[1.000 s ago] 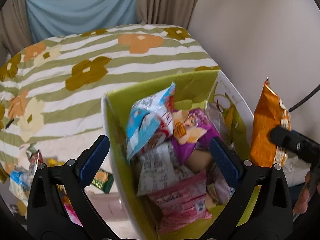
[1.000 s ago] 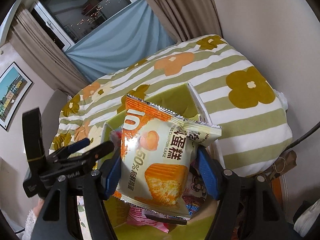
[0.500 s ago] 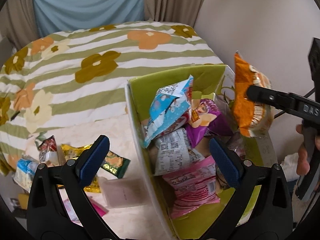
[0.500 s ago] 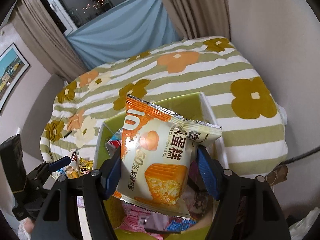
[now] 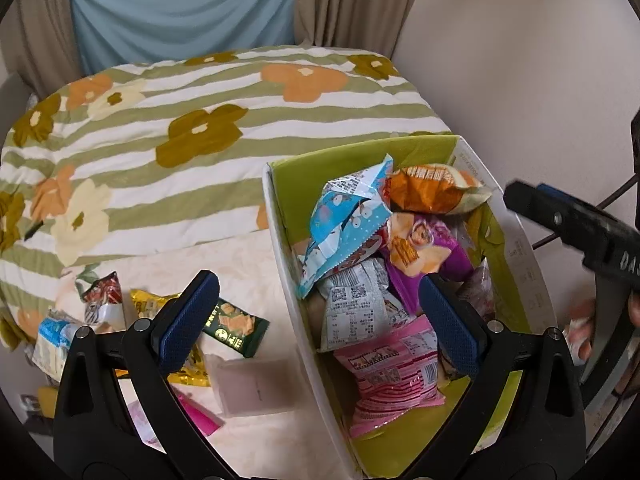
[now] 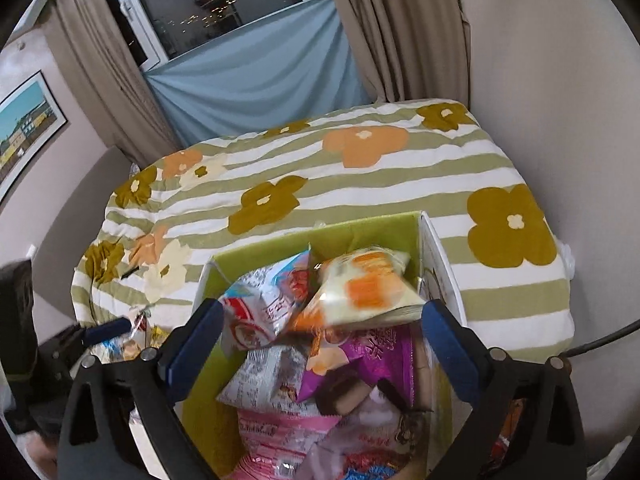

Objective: Organize snacks
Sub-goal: 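Drop the white-blue bag into the box while the right tool drops the orange cake bag, then move both tools back over the remaining snacks on the bed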

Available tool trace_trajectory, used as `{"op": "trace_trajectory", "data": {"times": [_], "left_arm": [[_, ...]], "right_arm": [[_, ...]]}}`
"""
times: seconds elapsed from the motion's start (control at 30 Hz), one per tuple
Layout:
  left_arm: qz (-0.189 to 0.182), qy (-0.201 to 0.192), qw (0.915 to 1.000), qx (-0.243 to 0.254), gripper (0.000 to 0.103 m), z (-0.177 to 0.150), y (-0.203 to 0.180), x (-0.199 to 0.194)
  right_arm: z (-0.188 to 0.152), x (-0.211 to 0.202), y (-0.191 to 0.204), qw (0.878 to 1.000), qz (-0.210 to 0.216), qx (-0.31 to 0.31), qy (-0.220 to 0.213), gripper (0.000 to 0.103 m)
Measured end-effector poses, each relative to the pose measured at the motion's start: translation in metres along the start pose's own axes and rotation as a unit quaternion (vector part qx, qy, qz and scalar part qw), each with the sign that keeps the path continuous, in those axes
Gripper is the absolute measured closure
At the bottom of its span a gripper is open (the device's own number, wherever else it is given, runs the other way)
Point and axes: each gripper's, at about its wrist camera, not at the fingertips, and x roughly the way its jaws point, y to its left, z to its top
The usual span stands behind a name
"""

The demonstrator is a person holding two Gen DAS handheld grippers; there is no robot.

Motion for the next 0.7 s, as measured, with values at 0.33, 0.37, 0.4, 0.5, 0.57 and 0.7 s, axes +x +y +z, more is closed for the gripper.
{"op": "trace_trajectory", "data": {"times": [0.33,0.37,0.4,0.5,0.57,0.7], "left_arm": [[0.003,-0.019,0.9998,-0.006,0.004,-0.009,-0.006,-0.026],[0.004,-0.021,0.9997,-0.008,0.004,-0.011,-0.006,-0.03],[0.005,-0.024,0.9997,-0.009,0.004,-0.012,-0.006,-0.033],[0.01,-0.035,0.9992,-0.019,0.004,-0.019,-0.005,-0.049],[0.014,-0.046,0.9983,-0.032,0.004,-0.025,-0.002,-0.062],[0.034,-0.062,0.996,-0.055,0.004,-0.044,0.01,-0.088]], "right_arm": [[-0.01,-0.028,-0.002,1.0,0.014,0.004,-0.003,0.004],[-0.01,-0.032,-0.002,1.0,0.014,0.003,-0.003,0.004],[-0.011,-0.036,-0.002,1.0,0.015,0.002,-0.003,0.004],[-0.013,-0.048,0.0,1.0,0.017,-0.006,-0.006,0.004],[-0.015,-0.059,0.003,1.0,0.021,-0.016,-0.013,0.004],[-0.021,-0.075,0.012,0.998,0.038,-0.036,-0.027,0.004]]}}
